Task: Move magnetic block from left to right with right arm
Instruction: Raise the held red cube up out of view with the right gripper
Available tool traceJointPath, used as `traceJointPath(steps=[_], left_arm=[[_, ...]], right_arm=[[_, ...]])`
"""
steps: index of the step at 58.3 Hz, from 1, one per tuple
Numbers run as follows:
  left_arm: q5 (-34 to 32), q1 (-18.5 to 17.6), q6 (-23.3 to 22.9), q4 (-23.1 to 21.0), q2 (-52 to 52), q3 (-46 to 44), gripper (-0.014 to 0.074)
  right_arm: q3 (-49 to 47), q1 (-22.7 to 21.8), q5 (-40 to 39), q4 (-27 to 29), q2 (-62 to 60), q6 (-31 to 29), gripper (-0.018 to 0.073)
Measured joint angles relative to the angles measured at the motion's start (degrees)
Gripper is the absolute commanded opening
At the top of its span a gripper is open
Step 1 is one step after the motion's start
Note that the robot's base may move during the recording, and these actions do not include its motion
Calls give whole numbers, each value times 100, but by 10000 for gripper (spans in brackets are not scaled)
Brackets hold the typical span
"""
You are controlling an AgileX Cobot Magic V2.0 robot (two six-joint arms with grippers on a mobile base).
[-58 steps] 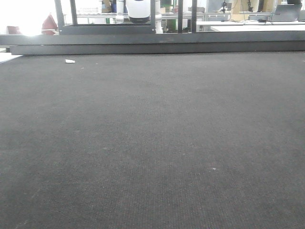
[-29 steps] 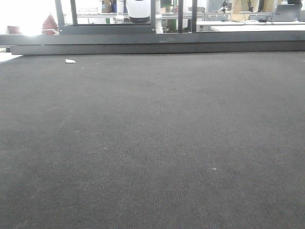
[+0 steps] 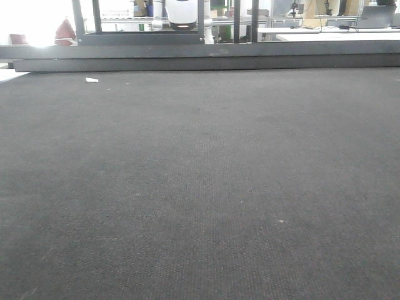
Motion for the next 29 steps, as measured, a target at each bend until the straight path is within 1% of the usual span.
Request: traceJointPath(steps=[29], left_arm=[[0,0,0,0,0,0,-117]], right_arm=[[0,0,0,0,0,0,253]])
